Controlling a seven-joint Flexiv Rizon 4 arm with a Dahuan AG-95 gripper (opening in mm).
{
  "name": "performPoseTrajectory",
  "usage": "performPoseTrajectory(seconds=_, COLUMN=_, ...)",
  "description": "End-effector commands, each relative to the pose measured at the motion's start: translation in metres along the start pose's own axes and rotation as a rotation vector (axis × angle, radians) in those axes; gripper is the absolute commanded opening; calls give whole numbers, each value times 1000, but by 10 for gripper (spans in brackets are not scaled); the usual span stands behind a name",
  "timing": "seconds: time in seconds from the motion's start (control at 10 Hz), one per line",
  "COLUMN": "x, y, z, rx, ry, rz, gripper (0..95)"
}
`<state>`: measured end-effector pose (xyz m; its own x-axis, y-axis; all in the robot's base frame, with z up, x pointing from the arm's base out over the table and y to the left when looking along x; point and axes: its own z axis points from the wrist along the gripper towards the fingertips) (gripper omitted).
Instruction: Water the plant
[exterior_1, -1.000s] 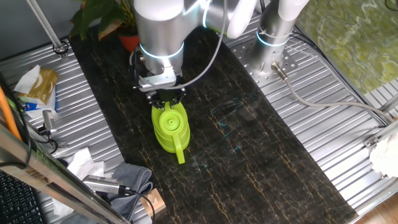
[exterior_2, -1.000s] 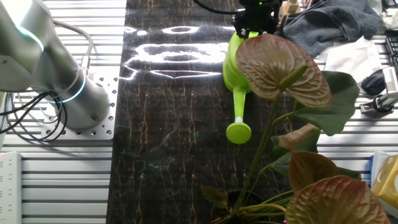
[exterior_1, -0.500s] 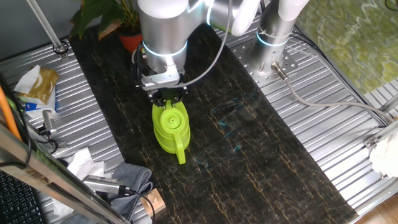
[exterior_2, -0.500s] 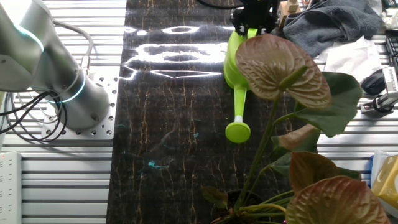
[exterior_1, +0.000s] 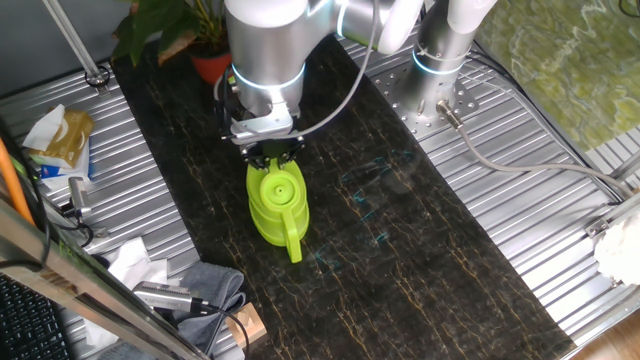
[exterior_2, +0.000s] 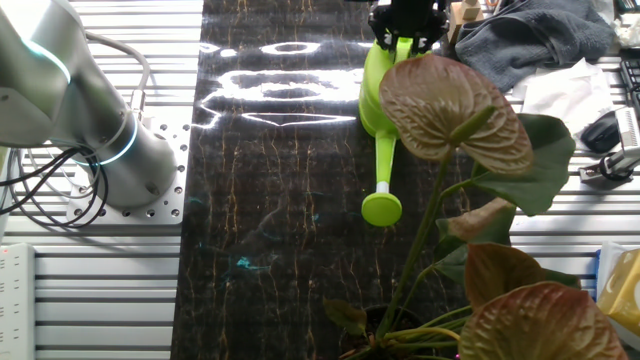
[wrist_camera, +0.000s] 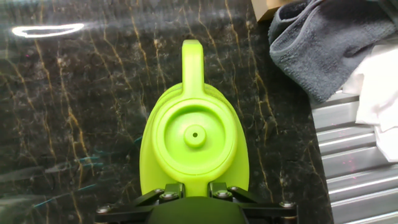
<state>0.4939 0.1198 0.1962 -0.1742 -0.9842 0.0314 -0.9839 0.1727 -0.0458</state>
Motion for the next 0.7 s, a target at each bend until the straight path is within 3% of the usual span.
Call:
performPoseTrajectory(seconds=0.1, x=1, y=2, z=-3, rx=1, ry=2, rz=2, gripper=0)
performPoseTrajectory(seconds=0.4, x=-1, y=6, z=-6, rx=-6, ry=0, rz=26, gripper=0)
performPoseTrajectory(seconds=0.7, x=-18, y=12, z=-4, rx=-2, ry=5, rz=40, gripper=0)
